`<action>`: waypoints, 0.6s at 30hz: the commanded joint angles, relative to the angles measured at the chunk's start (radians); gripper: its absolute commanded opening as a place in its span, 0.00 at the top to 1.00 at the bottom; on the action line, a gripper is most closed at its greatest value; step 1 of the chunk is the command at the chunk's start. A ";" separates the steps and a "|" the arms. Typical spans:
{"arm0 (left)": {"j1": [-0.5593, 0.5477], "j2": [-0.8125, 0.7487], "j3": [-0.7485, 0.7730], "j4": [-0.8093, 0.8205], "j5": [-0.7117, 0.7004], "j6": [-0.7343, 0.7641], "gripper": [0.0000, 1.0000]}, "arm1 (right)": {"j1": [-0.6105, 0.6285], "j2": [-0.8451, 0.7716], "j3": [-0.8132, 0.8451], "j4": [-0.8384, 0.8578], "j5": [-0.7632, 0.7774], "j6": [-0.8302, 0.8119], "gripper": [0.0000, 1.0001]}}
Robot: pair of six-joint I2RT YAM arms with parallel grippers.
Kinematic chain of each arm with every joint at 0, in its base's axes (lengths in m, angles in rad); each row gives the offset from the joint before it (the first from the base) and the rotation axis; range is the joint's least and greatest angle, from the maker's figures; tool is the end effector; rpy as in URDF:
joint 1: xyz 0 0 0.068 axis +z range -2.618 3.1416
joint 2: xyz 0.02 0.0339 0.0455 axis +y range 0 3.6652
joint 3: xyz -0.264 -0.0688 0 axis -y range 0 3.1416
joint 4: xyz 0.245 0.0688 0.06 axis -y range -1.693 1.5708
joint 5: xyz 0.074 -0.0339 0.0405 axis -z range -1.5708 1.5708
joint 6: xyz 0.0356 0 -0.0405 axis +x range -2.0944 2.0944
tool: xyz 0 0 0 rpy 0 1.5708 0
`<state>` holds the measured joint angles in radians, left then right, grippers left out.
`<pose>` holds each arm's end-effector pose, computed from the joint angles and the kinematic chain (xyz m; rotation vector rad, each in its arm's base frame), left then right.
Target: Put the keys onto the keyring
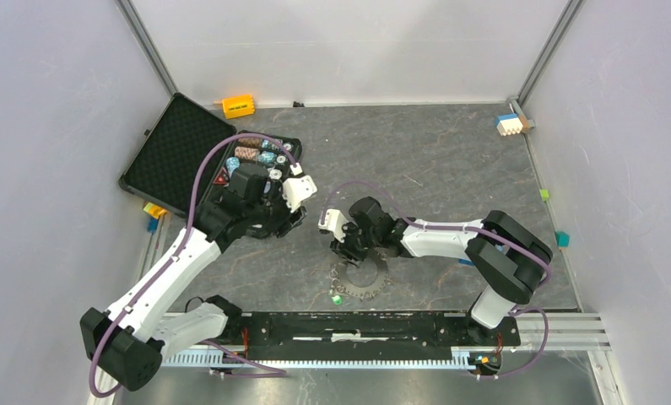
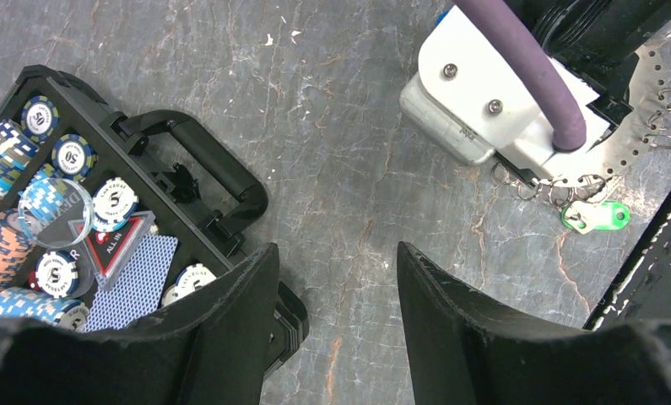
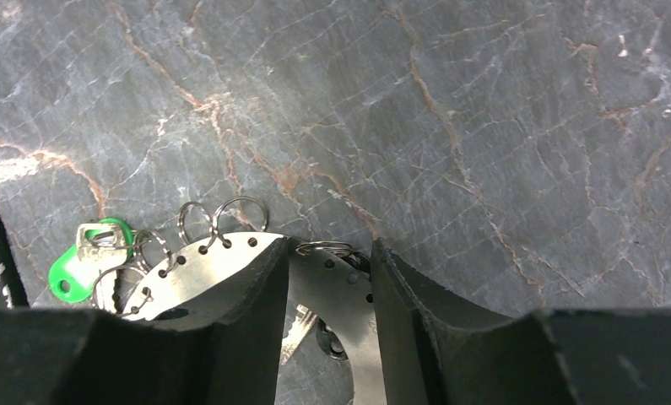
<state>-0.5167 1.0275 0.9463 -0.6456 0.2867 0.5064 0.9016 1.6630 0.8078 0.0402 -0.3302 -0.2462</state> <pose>0.1806 -0.1142 0.3076 1.2445 1.9151 -0.3342 0.1921 0.2614 0.1525 -1.4598 1.9608 0.6964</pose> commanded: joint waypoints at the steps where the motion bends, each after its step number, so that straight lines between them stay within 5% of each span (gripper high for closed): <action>1: 0.014 -0.038 -0.011 0.044 -0.022 -0.019 0.39 | 0.006 0.002 0.045 0.013 0.055 0.018 0.55; 18: 0.041 -0.072 -0.029 0.052 -0.012 -0.026 0.39 | 0.029 0.035 0.077 -0.008 0.077 0.040 0.59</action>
<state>-0.4835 0.9741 0.9203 -0.6296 0.2691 0.5064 0.9276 1.6890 0.8497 0.0280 -0.2924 -0.2028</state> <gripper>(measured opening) 0.612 0.426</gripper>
